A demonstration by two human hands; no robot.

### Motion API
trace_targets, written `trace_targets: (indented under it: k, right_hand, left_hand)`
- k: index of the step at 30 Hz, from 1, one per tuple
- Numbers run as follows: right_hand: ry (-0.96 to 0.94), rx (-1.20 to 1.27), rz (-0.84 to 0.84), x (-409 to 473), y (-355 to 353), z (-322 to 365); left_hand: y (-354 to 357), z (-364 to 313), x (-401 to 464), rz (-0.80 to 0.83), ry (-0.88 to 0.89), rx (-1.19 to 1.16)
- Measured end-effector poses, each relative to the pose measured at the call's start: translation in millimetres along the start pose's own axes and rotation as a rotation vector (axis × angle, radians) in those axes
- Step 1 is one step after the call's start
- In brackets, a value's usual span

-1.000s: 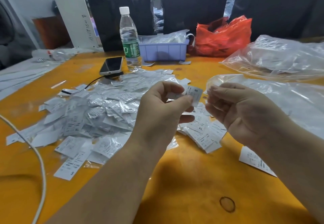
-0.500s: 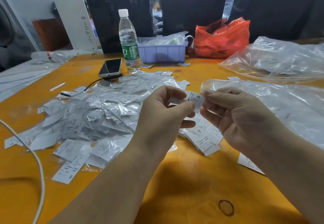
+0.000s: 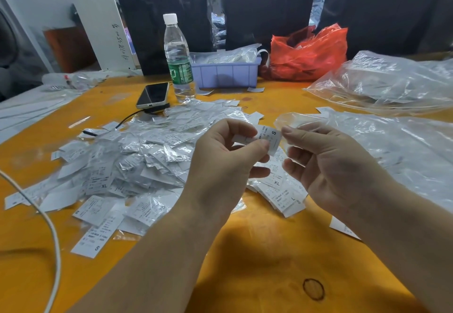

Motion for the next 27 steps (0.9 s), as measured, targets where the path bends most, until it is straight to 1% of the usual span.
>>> trace_targets:
  k: [7,17,21,27]
  right_hand:
    - [0.003,0.060,0.029,-1.7,2.6,1.6]
    - [-0.037,0.149,-0.053,-0.6,0.3,4.9]
    - [-0.011,0.148,-0.020,-1.8,2.1,4.2]
    - [0.012,0.174,0.046,-2.7,5.8,4.5]
  left_hand:
    - [-0.3,-0.9,1.0,-0.033,-0.005,-0.021]
    - [0.5,0.1,0.5,-0.009,-0.014,-0.009]
    - [0.8,0.3,0.0,-0.011,-0.014,0.011]
    - [-1.6,0.9,1.7,-0.060,-0.027,0.017]
Point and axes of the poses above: each hand's wrist, its own x-axis towards the middle knuckle, its own y-axis out of the palm, z = x × y, the point moved 1 cm from there along x, towards the middle knuckle, and after that the axes turned 1 degree about x, right-handed, at the moved point
